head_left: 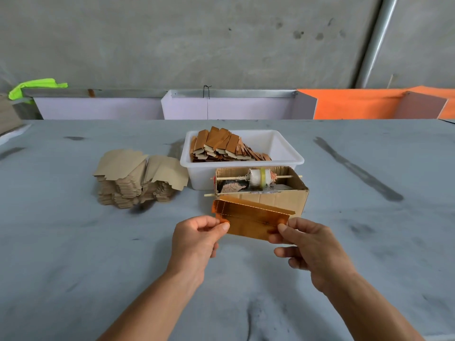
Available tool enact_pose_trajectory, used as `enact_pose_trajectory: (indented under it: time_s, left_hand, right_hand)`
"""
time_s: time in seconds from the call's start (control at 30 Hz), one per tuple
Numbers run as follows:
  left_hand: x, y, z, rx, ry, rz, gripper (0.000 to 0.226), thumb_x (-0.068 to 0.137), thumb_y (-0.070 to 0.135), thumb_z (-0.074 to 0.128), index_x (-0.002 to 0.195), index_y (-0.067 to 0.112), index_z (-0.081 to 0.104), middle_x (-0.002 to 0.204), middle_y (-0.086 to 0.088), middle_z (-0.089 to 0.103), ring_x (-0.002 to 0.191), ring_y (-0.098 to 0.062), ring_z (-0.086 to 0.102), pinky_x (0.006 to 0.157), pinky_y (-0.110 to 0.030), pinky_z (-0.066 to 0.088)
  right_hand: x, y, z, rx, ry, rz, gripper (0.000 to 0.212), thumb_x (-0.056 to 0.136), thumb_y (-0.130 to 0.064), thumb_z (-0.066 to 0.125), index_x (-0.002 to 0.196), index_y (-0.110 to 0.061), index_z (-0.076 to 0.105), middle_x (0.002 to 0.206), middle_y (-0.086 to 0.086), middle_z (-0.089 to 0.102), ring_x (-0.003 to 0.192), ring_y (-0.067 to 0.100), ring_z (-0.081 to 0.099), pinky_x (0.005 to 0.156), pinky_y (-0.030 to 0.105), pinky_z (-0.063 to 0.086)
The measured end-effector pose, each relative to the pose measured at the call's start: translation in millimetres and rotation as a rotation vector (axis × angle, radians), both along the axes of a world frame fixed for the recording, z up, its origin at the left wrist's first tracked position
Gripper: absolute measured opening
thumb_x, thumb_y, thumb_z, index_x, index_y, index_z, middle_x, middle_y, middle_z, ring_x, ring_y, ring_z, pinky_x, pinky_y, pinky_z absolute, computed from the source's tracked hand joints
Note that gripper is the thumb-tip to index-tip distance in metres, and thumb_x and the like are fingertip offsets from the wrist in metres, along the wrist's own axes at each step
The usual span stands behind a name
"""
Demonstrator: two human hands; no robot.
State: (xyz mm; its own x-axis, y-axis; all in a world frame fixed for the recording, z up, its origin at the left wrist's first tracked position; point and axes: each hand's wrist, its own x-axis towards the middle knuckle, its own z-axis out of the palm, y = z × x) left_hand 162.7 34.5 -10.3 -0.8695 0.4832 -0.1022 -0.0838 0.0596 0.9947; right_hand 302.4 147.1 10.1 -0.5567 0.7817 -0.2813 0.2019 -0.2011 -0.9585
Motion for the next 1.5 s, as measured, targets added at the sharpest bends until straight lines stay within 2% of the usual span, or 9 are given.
enact_pose_trajectory:
  time_s: [0.17, 0.33, 0.47, 0.7, 0.83, 1.0, 1.2, 1.37, 1.5]
  left_hand:
    - [-2, -2, 6, -0.136, 0.077, -0.080, 0.011, 0.078, 0.017, 0.075, 0.077, 0.018, 0.065, 0.058, 0.002, 0.055, 0.036, -0.007, 0.044, 0.037, -0.017, 0.033]
    - [-7, -8, 21, -0.143, -0.163, -0.254, 0.013, 0.082, 0.017, 0.071, 0.087, 0.016, 0.059, 0.049, -0.001, 0.062, 0.036, -0.013, 0.055, 0.033, -0.014, 0.030]
    - [-12, -12, 25, -0.196, -0.224, -0.369, 0.012, 0.089, 0.014, 0.063, 0.096, 0.012, 0.054, 0.054, -0.006, 0.067, 0.042, -0.017, 0.062, 0.034, -0.015, 0.034]
    - [-12, -9, 16, -0.007, -0.338, -0.369, 0.013, 0.081, 0.011, 0.069, 0.093, 0.007, 0.066, 0.073, -0.010, 0.073, 0.056, -0.016, 0.067, 0.044, -0.018, 0.048]
    - [-11, -5, 9, 0.085, -0.341, -0.318, 0.006, 0.079, 0.009, 0.069, 0.083, 0.004, 0.067, 0.072, -0.012, 0.072, 0.058, -0.017, 0.068, 0.050, -0.020, 0.053]
    - [-10, -3, 5, 0.164, -0.300, -0.288, 0.010, 0.078, 0.008, 0.069, 0.086, 0.002, 0.066, 0.072, -0.014, 0.072, 0.059, -0.018, 0.068, 0.052, -0.021, 0.054]
    - [-12, -3, 4, 0.161, -0.117, -0.198, 0.008, 0.079, 0.009, 0.070, 0.084, 0.004, 0.067, 0.066, -0.008, 0.071, 0.055, -0.014, 0.066, 0.051, -0.019, 0.053]
    - [-8, -1, 2, 0.127, -0.057, -0.155, 0.006, 0.080, 0.008, 0.070, 0.077, 0.004, 0.066, 0.060, -0.005, 0.069, 0.049, -0.011, 0.063, 0.046, -0.018, 0.050]
    - [-3, 2, -1, 0.158, -0.042, -0.101, 0.010, 0.079, 0.003, 0.071, 0.071, 0.002, 0.065, 0.055, -0.004, 0.067, 0.045, -0.012, 0.061, 0.044, -0.019, 0.049]
  right_hand:
    - [1, -1, -2, 0.003, 0.012, -0.022, 0.012, 0.093, -0.014, 0.057, 0.087, -0.007, 0.064, 0.073, 0.012, 0.072, 0.048, 0.016, 0.063, 0.041, 0.022, 0.044]
    - [3, 4, 3, 0.055, 0.010, -0.022, 0.013, 0.093, -0.013, 0.057, 0.084, -0.008, 0.064, 0.070, 0.010, 0.072, 0.047, 0.016, 0.063, 0.041, 0.022, 0.045]
    - [2, 3, 3, 0.122, -0.008, -0.019, 0.011, 0.092, -0.013, 0.058, 0.085, -0.008, 0.066, 0.069, 0.008, 0.072, 0.048, 0.019, 0.064, 0.041, 0.022, 0.047]
    - [1, 1, -2, 0.043, 0.044, 0.003, 0.009, 0.091, -0.011, 0.060, 0.088, -0.007, 0.067, 0.075, 0.010, 0.073, 0.050, 0.018, 0.064, 0.044, 0.023, 0.049]
    - [1, 1, -6, -0.071, 0.104, 0.013, 0.009, 0.091, -0.011, 0.059, 0.096, -0.012, 0.066, 0.077, 0.013, 0.073, 0.052, 0.018, 0.064, 0.044, 0.025, 0.048]
    - [-1, 3, -8, -0.154, 0.172, 0.022, 0.009, 0.091, -0.010, 0.057, 0.094, -0.009, 0.066, 0.078, 0.013, 0.072, 0.053, 0.017, 0.065, 0.044, 0.024, 0.049]
    - [-3, 3, -12, -0.184, 0.270, 0.065, 0.021, 0.065, -0.014, 0.071, 0.081, -0.001, 0.068, 0.079, 0.019, 0.070, 0.061, 0.017, 0.066, 0.053, 0.022, 0.054]
    - [-8, 0, -16, -0.243, 0.306, -0.002, 0.006, 0.077, -0.002, 0.067, 0.073, 0.001, 0.063, 0.068, 0.016, 0.068, 0.058, 0.016, 0.066, 0.052, 0.022, 0.055]
    - [-13, -5, -20, -0.179, 0.320, -0.106, 0.011, 0.082, 0.003, 0.064, 0.072, 0.001, 0.060, 0.060, 0.012, 0.066, 0.055, 0.013, 0.065, 0.053, 0.020, 0.055]
